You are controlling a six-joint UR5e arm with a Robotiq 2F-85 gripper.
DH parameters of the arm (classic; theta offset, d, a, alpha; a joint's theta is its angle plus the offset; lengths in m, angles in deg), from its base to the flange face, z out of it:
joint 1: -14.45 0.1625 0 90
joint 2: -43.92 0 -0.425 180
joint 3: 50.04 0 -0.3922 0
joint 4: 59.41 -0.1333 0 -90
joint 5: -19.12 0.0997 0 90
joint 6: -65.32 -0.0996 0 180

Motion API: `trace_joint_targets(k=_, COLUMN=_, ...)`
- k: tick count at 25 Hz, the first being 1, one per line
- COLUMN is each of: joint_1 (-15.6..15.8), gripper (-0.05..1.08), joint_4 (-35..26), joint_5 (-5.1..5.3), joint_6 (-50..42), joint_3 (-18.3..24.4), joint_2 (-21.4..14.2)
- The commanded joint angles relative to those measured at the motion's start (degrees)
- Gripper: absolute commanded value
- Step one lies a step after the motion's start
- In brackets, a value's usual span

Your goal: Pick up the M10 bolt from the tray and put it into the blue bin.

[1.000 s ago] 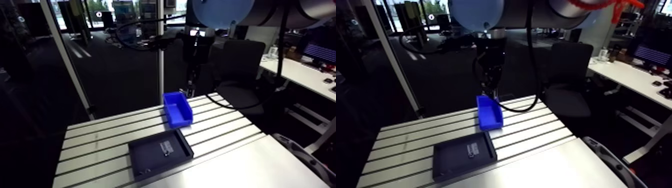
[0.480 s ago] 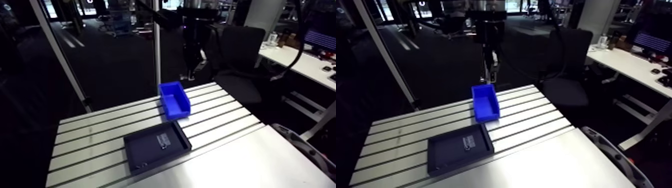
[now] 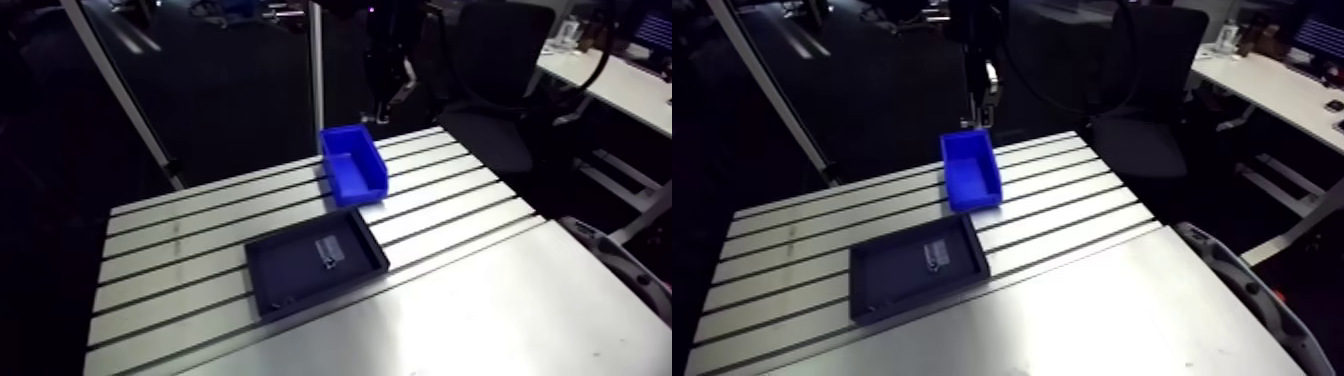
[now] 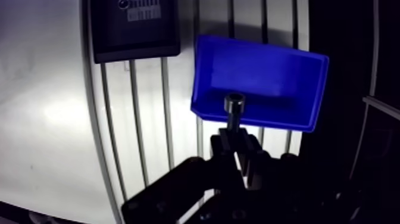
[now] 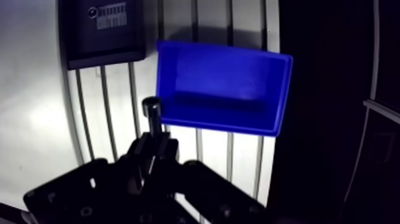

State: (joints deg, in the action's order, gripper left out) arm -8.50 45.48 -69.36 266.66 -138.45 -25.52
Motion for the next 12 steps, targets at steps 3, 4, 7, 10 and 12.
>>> trace_joint_targets(k=3, joint_1=2.47, gripper=1.03, joint_4=4.49, joint_5=0.02, joint_6=-3.43, joint_3=1.71, joint_2=5.24)
trace_joint_targets(k=4, joint_1=2.56, gripper=1.03, joint_4=4.57, joint_5=0.02, joint_6=-4.04, joint_3=1.79, joint_2=5.59)
trace_joint_targets(k=7, joint_1=2.91, gripper=1.03, joint_4=5.19, joint_5=-0.16, joint_6=-5.89, joint_3=1.88, joint_2=6.91)
trace_joint_targets(k=10, joint_1=3.44, gripper=1.03, joint_4=6.68, joint_5=-0.42, joint_6=-6.59, joint_3=1.88, joint_2=7.96)
trace_joint_targets(k=12, joint_1=3.52, gripper=1.03, joint_4=6.95, joint_5=-0.51, joint_6=-7.03, joint_3=1.88, joint_2=8.05)
